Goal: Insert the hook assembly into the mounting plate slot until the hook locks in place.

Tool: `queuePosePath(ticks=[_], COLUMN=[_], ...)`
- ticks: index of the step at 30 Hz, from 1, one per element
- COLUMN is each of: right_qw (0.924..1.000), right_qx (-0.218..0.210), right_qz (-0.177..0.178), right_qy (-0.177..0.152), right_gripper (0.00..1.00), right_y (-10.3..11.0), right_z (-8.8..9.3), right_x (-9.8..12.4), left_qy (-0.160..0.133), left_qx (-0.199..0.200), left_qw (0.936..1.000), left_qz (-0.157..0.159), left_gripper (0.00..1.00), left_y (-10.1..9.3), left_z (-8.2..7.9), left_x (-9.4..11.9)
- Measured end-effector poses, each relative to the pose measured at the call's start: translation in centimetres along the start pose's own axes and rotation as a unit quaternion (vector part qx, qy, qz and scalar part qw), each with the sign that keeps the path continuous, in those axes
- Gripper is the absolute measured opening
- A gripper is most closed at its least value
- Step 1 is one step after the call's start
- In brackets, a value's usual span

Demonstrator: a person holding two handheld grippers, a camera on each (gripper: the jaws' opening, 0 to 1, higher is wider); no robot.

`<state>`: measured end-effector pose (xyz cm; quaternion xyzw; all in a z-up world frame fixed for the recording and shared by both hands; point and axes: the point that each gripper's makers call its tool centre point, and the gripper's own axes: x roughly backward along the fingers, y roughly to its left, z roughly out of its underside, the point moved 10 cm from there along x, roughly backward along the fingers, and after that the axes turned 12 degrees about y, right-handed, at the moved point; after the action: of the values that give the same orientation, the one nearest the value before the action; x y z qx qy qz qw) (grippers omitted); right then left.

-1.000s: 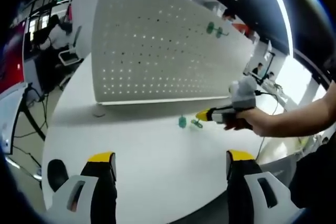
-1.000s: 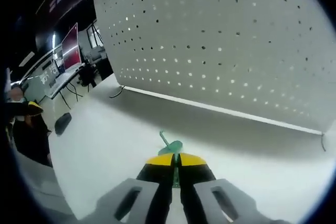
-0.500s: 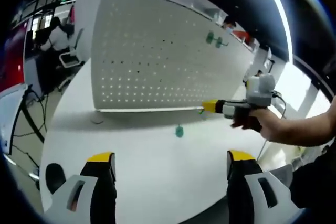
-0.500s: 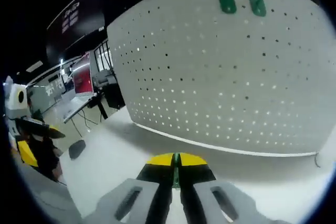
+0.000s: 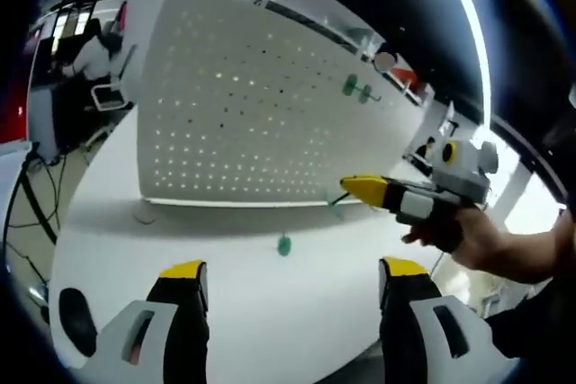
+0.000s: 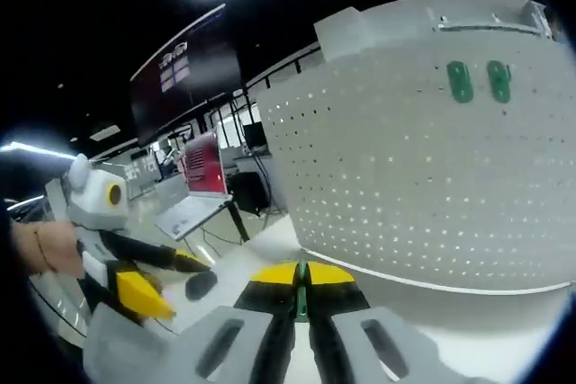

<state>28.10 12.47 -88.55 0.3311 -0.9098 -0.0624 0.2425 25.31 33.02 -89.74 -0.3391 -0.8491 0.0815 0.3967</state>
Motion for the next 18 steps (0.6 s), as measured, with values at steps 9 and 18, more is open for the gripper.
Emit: queuePosePath(ticks=[9,18], right_qw=[0.9989,0.9969], right_qx=[-0.012,-0.034], right_qz=[-0.022,-0.045], right_qy=[-0.039,-0.055], right_gripper=[0.00,0.00], right_y=[3.4,5.5], right_z=[-0.2,-0.1], right_x=[0.8,0.7], left_qy=[0.004,-0.002], left_qx=[0.017,0.029], left_qw=[0.9991,0.9982], left_qz=[0.040,0.053], left_gripper=[0.51,0.36], left_y=[-1.7,-2.0], left_z=[-0.8,-1.4], left_x=[-0.9,-0.7])
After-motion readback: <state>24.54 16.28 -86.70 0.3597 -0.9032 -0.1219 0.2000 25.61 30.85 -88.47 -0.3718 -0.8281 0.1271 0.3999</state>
